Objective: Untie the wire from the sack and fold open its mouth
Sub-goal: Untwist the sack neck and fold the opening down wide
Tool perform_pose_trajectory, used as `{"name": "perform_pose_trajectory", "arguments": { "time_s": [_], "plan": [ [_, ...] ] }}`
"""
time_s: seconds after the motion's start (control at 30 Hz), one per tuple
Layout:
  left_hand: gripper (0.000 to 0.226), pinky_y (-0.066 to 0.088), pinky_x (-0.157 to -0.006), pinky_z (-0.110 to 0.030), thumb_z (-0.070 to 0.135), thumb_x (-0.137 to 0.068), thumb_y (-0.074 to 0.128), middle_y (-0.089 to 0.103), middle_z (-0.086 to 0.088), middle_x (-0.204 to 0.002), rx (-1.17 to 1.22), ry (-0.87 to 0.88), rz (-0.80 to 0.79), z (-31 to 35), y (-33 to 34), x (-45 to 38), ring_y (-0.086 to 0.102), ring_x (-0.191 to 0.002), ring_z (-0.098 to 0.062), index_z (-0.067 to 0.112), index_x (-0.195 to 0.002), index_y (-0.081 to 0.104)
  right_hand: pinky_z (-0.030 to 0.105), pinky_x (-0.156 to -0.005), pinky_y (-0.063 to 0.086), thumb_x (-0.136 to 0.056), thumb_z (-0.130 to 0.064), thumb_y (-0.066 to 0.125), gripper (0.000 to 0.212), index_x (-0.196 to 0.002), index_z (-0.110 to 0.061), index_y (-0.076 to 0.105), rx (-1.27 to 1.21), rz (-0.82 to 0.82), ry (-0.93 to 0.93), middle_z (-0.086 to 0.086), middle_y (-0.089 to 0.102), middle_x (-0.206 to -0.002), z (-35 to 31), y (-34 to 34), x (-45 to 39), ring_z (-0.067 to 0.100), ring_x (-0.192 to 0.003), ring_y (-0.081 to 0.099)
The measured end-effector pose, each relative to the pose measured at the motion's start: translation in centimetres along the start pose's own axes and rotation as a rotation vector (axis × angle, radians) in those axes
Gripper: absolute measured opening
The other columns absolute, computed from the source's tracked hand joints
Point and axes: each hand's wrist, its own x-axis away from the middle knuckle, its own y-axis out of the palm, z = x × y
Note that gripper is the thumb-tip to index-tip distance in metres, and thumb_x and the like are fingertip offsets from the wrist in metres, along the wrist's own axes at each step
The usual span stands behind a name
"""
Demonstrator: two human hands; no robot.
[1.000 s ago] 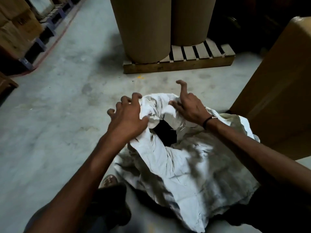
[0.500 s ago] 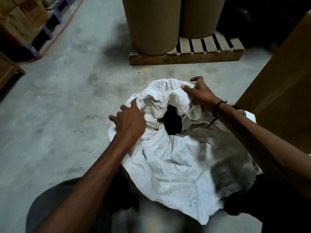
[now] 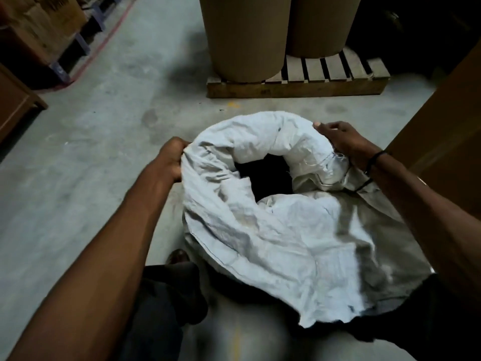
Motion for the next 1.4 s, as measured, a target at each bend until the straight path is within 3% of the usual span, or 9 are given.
{"name": "perform_pose_trajectory", "arguments": {
  "time_s": [0.07,0.23,0.33,0.4,0.53,0.7,0.93,1.1,1.4],
  "plan": [
    [0.043,0.056,-0.079,-0.040,0.005,-0.097,0.038,0.071,-0.021,-0.103,-0.087,0.044,0.025,-0.3,-1.0,-1.0,0.067,-0.089,-0.035,-0.005,-0.079,0.076,0.018,-0.039,0.032,-0.096,-0.049,0.069,0.036,-0.102,-0.017,0.054,0.022,0.060,0.023,-0.006,0.050,-0.056,0.5,-0.4,-0.1,0.001,-0.036,0.038],
    [0.058,0.049,-0.090,-0.040,0.050,-0.095,0.061,0.058,-0.012,-0.127,-0.548,0.214,0.242,-0.6,1.4,0.8,0.061,-0.109,-0.032,0.013,-0.136,0.044,0.040,-0.069,0.055,-0.093,-0.058,0.068,0.069,-0.138,-0.012,0.042,0.277,0.089,-0.154,0.021,0.072,-0.090,0.6,0.6,1.2,0.029,-0.073,0.066],
    [0.048,0.045,-0.098,-0.047,0.042,-0.086,0.068,0.050,-0.011,-0.127,-0.946,0.851,0.546,-4.0,4.3,6.2,0.054,-0.119,-0.034,0.016,-0.120,0.048,0.035,-0.064,0.048,-0.093,-0.056,0.069,0.077,-0.143,-0.007,0.036,0.365,0.047,-0.193,0.017,0.070,-0.081,0.9,1.6,3.1,0.030,-0.076,0.066],
    [0.026,0.052,-0.083,-0.042,0.031,-0.085,0.064,0.061,-0.001,-0.105,-0.973,1.138,0.262,-7.8,7.1,10.0,0.062,-0.096,-0.025,0.020,-0.104,0.052,0.018,-0.053,0.037,-0.093,-0.054,0.070,0.080,-0.144,-0.004,0.034,0.427,0.040,-0.238,0.004,0.062,-0.067,0.8,2.4,4.5,0.020,-0.064,0.059],
    [0.037,0.049,-0.085,-0.044,0.042,-0.086,0.068,0.068,0.003,-0.102,-1.487,1.152,-0.274,-16.4,10.5,12.0,0.066,-0.098,-0.027,0.020,-0.112,0.055,0.029,-0.061,0.042,-0.089,-0.056,0.073,0.093,-0.150,-0.003,0.030,0.533,0.052,-0.298,0.005,0.069,-0.077,1.3,2.9,6.3,0.034,-0.083,0.067],
    [0.026,0.049,-0.081,-0.046,0.033,-0.087,0.065,0.061,-0.001,-0.100,-1.269,1.204,-0.198,-17.2,10.9,9.9,0.060,-0.094,-0.029,0.019,-0.105,0.052,0.048,-0.103,0.050,-0.082,-0.061,0.076,0.100,-0.154,-0.012,0.026,0.565,0.136,-0.330,0.024,0.060,-0.137,0.8,0.2,10.4,0.037,-0.132,0.056],
    [0.048,0.044,-0.103,-0.046,0.007,-0.081,0.069,0.058,-0.009,-0.131,-1.380,1.500,-0.193,-15.3,15.0,8.3,0.057,-0.121,-0.032,0.016,-0.127,0.058,0.042,-0.078,0.057,-0.093,-0.052,0.062,0.062,-0.140,-0.019,0.036,0.559,0.518,-0.299,-0.002,0.075,-0.108,4.8,-3.7,17.3,0.024,-0.096,0.071],
    [0.068,-0.002,-0.120,-0.066,0.014,-0.086,0.071,0.036,-0.006,-0.164,-1.901,1.616,-0.210,-13.8,20.4,4.9,0.024,-0.156,-0.032,0.036,-0.146,0.049,0.047,-0.091,0.057,-0.083,-0.053,0.064,0.080,-0.148,-0.023,0.029,0.600,0.461,-0.206,0.000,0.071,-0.110,10.3,-4.8,19.2,0.026,-0.109,0.068],
    [0.019,0.026,-0.108,-0.057,0.022,-0.094,0.060,0.068,0.006,-0.093,-1.688,1.371,-0.144,-8.6,21.6,0.6,0.059,-0.114,-0.027,0.029,-0.111,0.065,0.052,-0.121,0.037,-0.084,-0.063,0.072,0.123,-0.165,-0.018,-0.009,0.693,0.276,-0.147,0.011,0.021,-0.172,13.2,-5.1,14.9,0.032,-0.155,0.030]
  ]
}}
